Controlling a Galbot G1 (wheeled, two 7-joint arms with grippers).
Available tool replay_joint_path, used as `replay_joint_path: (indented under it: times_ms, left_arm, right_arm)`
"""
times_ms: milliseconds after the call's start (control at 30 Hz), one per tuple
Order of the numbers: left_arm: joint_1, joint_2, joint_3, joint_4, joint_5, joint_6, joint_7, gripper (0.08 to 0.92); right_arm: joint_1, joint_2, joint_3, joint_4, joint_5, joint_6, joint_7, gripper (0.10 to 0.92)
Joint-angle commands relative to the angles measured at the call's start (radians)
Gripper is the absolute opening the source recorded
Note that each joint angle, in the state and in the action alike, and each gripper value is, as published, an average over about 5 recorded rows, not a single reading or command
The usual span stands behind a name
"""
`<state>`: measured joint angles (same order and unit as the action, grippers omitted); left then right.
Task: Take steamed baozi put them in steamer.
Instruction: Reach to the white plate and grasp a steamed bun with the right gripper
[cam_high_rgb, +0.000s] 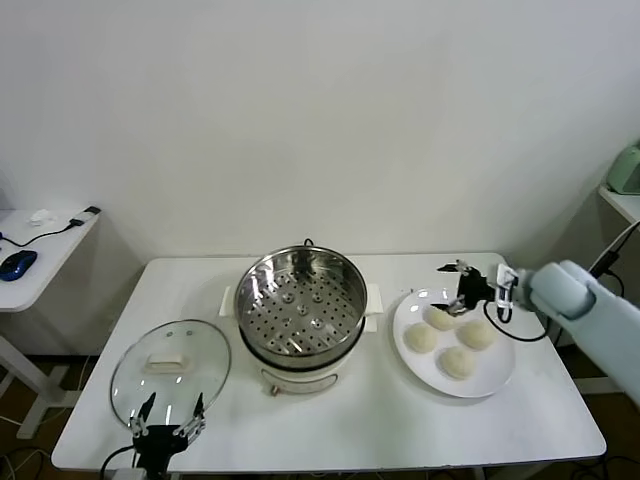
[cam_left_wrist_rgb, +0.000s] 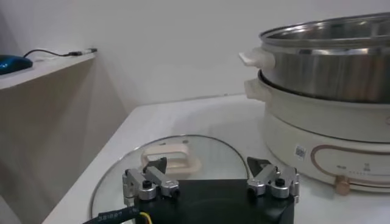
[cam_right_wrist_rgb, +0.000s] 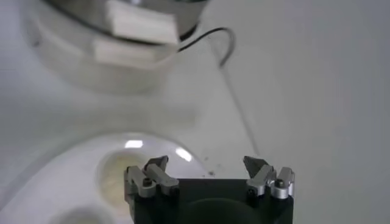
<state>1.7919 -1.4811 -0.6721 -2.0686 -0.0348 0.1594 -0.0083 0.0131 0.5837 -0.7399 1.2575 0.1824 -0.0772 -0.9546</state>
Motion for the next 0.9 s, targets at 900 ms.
replay_joint_path:
  times_ms: [900]
  left_arm:
    - [0.004, -0.017, 0.011, 0.024, 0.035, -0.024, 0.012, 0.823]
  right_arm:
    - [0.139, 0.395, -0.327, -0.554, -0.055, -0.03, -0.155, 0.823]
